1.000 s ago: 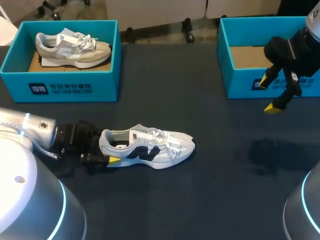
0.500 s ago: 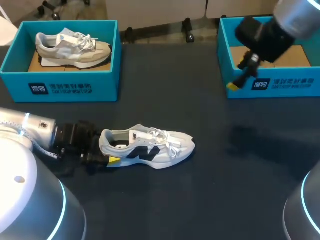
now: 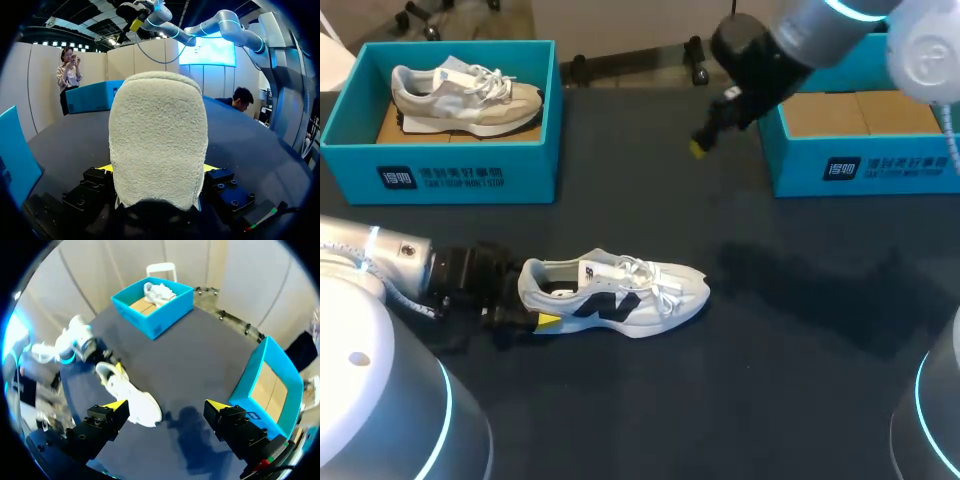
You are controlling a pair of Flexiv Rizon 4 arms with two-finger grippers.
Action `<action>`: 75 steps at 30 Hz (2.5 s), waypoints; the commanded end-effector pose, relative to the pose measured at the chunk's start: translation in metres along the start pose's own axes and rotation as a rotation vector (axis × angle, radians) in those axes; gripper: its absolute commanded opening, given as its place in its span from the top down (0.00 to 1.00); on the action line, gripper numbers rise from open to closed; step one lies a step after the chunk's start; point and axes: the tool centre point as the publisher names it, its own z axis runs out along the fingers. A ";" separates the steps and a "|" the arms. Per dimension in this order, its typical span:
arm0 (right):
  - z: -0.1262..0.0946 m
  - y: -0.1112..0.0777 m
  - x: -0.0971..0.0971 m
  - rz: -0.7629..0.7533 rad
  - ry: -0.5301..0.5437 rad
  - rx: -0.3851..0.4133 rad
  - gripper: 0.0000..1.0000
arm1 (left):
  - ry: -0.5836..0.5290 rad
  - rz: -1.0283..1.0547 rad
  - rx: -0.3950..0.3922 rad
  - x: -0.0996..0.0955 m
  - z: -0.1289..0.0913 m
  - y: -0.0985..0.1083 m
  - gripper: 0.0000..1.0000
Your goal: Take the shoe out of the shoebox, open the shoe tongue, remove and reinsert the insole, then place the shoe into the shoebox
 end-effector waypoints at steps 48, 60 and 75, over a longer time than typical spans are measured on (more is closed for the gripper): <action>0.104 0.001 0.130 0.619 -0.161 -0.044 0.00 | -0.003 0.001 -0.001 0.000 0.000 0.000 1.00; 0.109 -0.005 0.135 0.636 -0.126 -0.059 0.00 | -0.003 0.001 -0.001 0.000 0.000 0.000 1.00; 0.138 -0.011 0.143 0.646 -0.161 0.022 0.00 | -0.003 0.001 -0.001 0.000 0.000 0.000 1.00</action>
